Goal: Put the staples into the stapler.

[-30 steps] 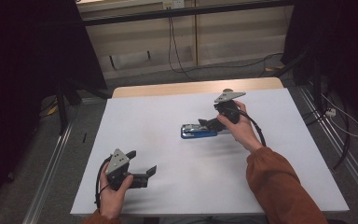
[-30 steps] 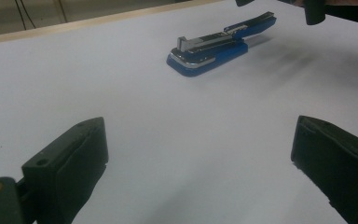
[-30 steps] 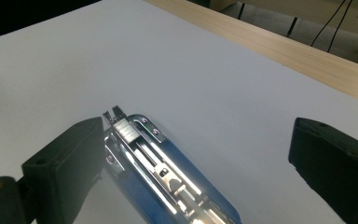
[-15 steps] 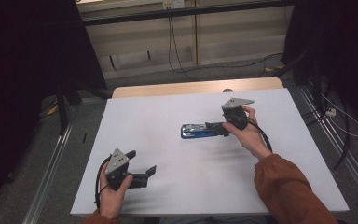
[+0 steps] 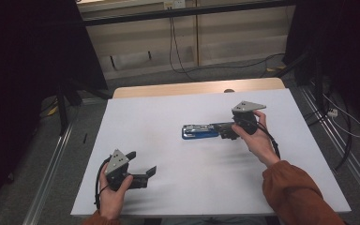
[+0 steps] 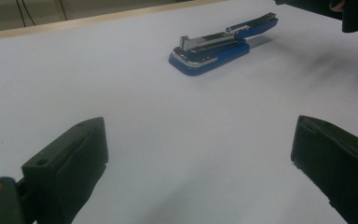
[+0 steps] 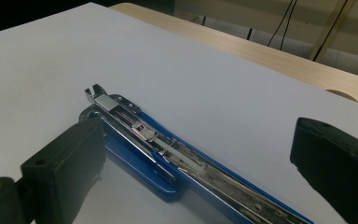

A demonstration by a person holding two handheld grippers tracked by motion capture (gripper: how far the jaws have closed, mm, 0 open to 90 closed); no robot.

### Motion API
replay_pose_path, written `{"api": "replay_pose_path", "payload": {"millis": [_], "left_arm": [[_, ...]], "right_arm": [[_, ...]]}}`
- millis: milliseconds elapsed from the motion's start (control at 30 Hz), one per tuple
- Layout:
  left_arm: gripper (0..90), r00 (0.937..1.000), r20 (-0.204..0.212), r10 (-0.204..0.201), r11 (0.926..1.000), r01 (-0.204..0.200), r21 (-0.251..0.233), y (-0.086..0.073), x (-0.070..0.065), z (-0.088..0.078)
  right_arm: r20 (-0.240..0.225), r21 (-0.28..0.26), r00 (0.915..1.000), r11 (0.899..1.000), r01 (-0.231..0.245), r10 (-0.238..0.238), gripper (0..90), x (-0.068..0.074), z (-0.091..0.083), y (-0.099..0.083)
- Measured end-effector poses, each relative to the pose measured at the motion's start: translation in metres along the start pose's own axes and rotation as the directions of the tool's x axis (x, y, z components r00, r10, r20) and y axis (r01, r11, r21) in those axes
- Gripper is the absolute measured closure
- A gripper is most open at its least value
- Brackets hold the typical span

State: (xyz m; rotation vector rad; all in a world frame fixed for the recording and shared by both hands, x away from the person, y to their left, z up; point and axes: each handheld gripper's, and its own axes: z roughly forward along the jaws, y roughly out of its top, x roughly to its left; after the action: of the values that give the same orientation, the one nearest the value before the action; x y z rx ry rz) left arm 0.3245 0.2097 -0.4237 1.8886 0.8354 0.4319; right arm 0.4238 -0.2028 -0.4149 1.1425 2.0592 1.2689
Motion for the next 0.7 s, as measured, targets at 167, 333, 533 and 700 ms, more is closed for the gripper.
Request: {"api": "replay_pose_path", "payload": {"millis": [167, 333, 533, 700], "left_arm": [[4.0, 1.0000, 0.001, 0.000, 1.0000, 0.000, -0.002, 0.000, 0.000, 0.000], [4.0, 0.9999, -0.002, 0.014, 0.9999, -0.014, 0.004, 0.001, -0.002, 0.000], [4.0, 1.0000, -0.005, -0.006, 0.9998, 0.006, -0.017, 0.001, -0.001, -0.004], [4.0, 1.0000, -0.004, 0.000, 1.0000, 0.000, -0.009, 0.001, -0.001, -0.002]], "right_arm": [[0.017, -0.013, 0.9998, 1.000, -0.006, 0.006, 2.3, -0.002, -0.006, -0.006], [0.023, -0.015, 0.9997, 1.000, -0.006, 0.007, 2.4, -0.002, -0.013, -0.013], [0.036, -0.030, 0.9993, 1.000, 0.000, 0.001, 4.3, -0.005, -0.020, -0.019], [0.034, -0.023, 0.9994, 1.000, -0.005, 0.005, 4.3, -0.008, -0.021, -0.023]]}}
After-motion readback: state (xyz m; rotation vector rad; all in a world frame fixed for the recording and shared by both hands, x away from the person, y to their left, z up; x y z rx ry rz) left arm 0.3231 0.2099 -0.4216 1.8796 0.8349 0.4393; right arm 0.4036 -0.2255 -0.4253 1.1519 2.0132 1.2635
